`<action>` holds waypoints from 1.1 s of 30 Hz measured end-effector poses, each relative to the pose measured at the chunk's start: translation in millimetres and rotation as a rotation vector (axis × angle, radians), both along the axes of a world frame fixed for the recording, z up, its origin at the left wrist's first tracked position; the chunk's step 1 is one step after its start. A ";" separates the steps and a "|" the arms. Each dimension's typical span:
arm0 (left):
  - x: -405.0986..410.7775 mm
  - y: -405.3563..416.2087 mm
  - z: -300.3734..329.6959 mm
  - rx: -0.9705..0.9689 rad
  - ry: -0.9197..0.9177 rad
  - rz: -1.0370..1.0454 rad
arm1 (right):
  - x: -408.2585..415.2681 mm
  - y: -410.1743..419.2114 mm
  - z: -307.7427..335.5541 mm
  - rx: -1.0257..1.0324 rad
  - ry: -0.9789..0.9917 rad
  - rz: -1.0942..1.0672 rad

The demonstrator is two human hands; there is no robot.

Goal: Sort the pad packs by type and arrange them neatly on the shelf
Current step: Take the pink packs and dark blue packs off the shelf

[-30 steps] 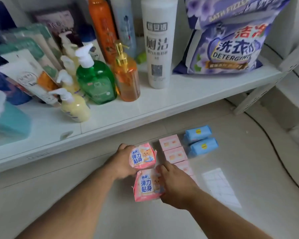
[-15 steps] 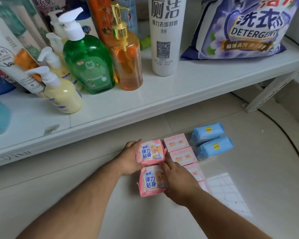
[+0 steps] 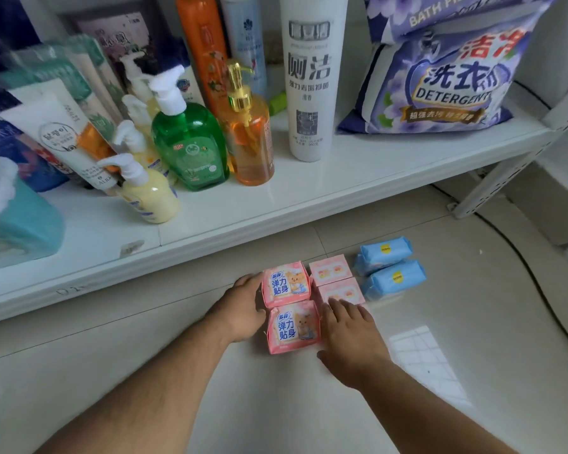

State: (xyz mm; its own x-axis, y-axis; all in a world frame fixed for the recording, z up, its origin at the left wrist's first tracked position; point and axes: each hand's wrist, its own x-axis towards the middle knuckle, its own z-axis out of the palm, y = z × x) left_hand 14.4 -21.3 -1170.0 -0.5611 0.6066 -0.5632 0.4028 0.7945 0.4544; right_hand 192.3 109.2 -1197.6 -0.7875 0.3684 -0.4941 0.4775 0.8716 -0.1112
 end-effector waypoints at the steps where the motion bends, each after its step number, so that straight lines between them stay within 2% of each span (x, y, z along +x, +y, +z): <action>1: 7.3 -1.8 23.6 -0.041 0.017 -0.031 | 4.3 0.4 19.3 -0.007 -0.022 0.005; 4: 36.1 -7.6 116.5 -0.139 0.072 -0.102 | 18.4 1.5 103.8 -0.036 -0.062 0.009; 8: 75.6 -15.4 266.9 -0.210 0.116 -0.144 | 34.8 2.3 256.7 -0.063 -0.036 -0.001; 15: 129.2 -27.7 550.4 -0.179 0.225 -0.156 | 62.9 -10.2 551.4 -0.057 0.045 -0.034; 19: 149.2 -47.3 683.0 -0.150 0.292 -0.163 | 73.6 -22.5 695.5 -0.033 0.119 -0.048; 24: 162.2 -69.8 796.4 -0.124 0.395 -0.193 | 82.0 -40.5 815.7 0.009 0.191 -0.016; 33: 192.6 -88.4 925.0 0.014 0.578 -0.054 | 110.8 -59.2 952.2 0.121 0.329 0.119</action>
